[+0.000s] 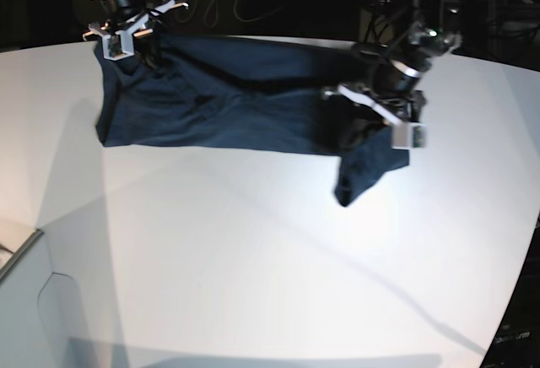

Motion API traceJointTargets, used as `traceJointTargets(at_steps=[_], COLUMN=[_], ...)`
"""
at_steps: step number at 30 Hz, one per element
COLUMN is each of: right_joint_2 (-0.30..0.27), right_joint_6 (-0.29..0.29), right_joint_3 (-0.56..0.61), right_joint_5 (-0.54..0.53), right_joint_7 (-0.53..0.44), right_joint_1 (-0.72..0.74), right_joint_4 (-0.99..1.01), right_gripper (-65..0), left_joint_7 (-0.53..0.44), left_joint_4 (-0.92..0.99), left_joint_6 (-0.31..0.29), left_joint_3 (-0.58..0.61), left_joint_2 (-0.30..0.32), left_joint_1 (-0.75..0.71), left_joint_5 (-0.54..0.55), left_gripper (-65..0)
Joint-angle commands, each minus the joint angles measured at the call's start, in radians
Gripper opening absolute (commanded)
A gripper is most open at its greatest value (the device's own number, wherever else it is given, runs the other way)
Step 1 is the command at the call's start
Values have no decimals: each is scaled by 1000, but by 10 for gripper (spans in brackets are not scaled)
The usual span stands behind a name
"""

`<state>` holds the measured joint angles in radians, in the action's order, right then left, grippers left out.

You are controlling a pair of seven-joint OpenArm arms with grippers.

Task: Layout the t-shirt on the table in an organized manner, then fold the t-shirt properly
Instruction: 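Fold the strip end with the left gripper toward the right gripper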

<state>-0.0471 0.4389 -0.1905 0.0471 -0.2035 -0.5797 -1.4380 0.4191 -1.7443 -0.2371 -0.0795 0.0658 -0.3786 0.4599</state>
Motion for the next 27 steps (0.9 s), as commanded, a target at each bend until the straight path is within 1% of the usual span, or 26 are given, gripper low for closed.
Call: traceJointTargets(at_steps=[1, 7, 10, 14, 17, 22, 27], right_joint_2=[-4, -3, -3, -3, -3, -3, -3], right_joint_6=[1, 1, 1, 1, 1, 1, 1], right_joint_3=[-2, -2, -2, -2, -2, -2, -2], right_joint_5=[-8, -8, -8, -8, -8, -8, -8], right_joint_7=[-26, -26, -26, -26, -26, -26, -26], right_joint_1=[-6, -6, -6, -4, -4, -4, -4], right_joint_4=[-17, -17, -17, -17, -17, -17, -19], right_gripper=[-650, -650, -650, -650, -650, -650, -650], left_joint_7=[-22, -24, -25, -25, -25, -24, -16], left_joint_4=[-15, 43, 60, 63, 68, 140, 183], left_joint_6=[-9, -8, -8, -8, -8, -8, -8], left_joint_3=[36, 241, 297, 330, 332, 340, 390], left_joint_2=[1, -5, -5, -5, -5, -5, -5], left_joint_1=[3, 30, 33, 34, 43, 69, 106], left_joint_5=[10, -114, -135, -135, -135, -131, -128], left_gripper=[-650, -650, -650, -650, -650, -650, -647])
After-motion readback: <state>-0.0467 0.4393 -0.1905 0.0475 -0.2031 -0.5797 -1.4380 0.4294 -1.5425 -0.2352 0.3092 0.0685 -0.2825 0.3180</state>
